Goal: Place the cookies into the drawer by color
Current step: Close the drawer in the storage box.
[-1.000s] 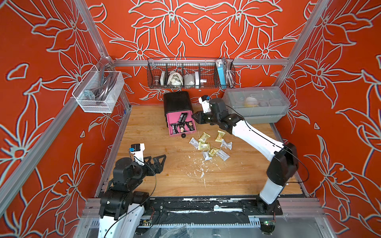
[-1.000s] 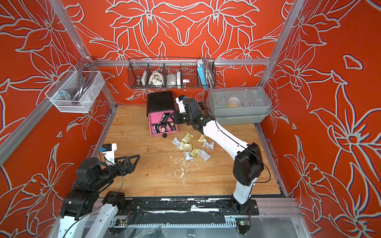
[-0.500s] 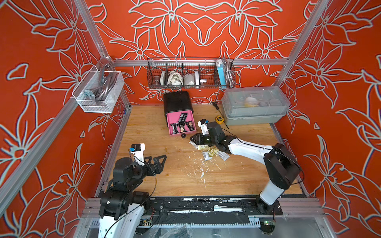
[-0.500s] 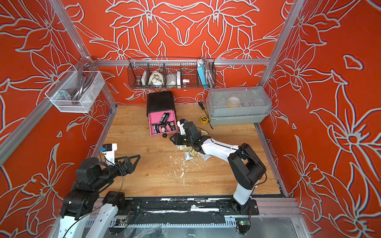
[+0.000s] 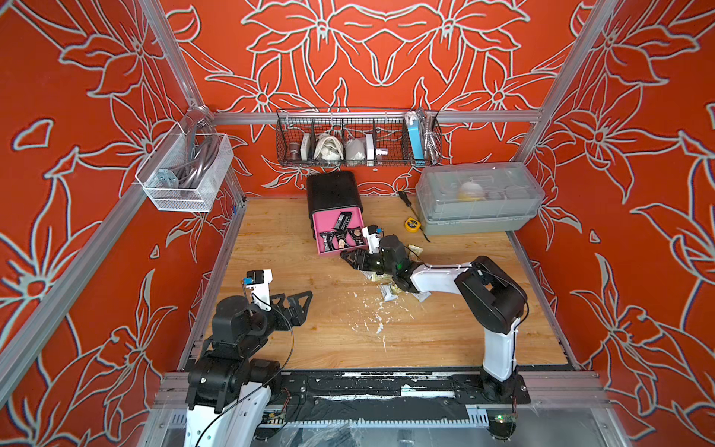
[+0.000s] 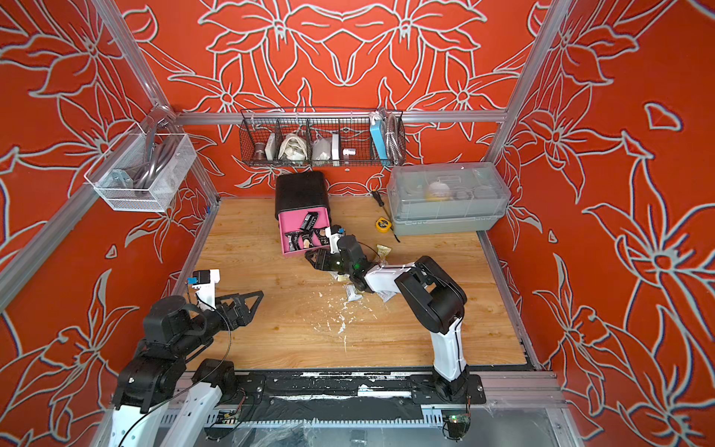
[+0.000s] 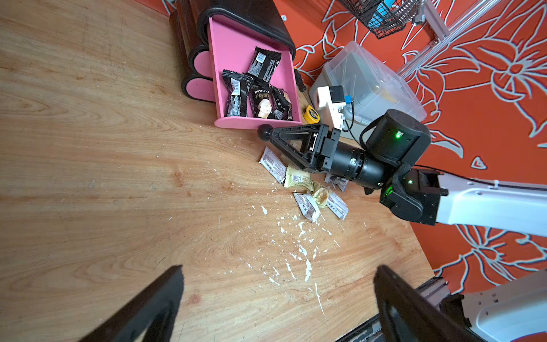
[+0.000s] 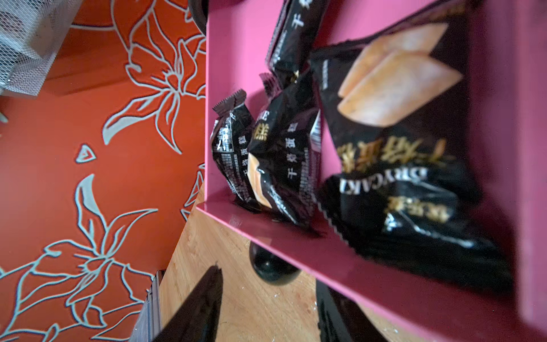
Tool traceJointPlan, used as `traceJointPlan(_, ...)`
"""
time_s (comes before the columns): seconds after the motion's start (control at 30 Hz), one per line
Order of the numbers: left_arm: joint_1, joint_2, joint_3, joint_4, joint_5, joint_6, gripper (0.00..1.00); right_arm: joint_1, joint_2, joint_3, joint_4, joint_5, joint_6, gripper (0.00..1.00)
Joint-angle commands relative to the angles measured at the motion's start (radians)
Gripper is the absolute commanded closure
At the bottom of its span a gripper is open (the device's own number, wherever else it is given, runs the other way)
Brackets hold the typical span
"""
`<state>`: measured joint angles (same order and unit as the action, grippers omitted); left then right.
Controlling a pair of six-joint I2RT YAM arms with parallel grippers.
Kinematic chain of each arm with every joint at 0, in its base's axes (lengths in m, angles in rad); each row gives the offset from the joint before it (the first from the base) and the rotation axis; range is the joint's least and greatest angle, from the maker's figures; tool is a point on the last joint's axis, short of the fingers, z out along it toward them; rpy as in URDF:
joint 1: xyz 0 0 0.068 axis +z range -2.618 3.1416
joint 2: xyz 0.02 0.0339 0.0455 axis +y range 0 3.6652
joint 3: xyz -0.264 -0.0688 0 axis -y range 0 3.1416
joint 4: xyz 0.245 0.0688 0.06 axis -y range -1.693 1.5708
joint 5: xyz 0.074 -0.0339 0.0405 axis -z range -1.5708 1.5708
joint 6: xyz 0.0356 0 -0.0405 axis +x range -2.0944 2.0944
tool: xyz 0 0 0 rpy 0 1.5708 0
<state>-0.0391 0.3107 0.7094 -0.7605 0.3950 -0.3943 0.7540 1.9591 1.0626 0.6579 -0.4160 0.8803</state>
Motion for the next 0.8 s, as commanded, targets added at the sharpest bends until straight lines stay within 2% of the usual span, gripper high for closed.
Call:
traceJointPlan(0.0, 0.007, -0.009, -0.002, 0.021, 0.002, -0.002, 0.01, 0.009, 0.031, 0.025, 0.088, 0.017, 0.034, 0.45)
traceJointPlan(0.23, 0.007, -0.01, -0.002, 0.021, 0.002, -0.003, 0.01, 0.009, 0.096, 0.045, 0.131, 0.023, 0.077, 0.44)
traceJointPlan(0.43, 0.007, -0.01, -0.001, 0.021, 0.001, -0.002, 0.01, 0.01, 0.136, 0.067, 0.14, 0.023, 0.092, 0.47)
traceJointPlan(0.63, 0.007, -0.01, -0.002, 0.021, 0.0, -0.002, 0.01, 0.009, 0.142, 0.071, 0.155, 0.019, 0.114, 0.68)
traceJointPlan(0.77, 0.007, -0.01, -0.001, 0.02, -0.001, -0.002, 0.01, 0.009, 0.114, 0.066, 0.128, 0.023, 0.116, 0.78)
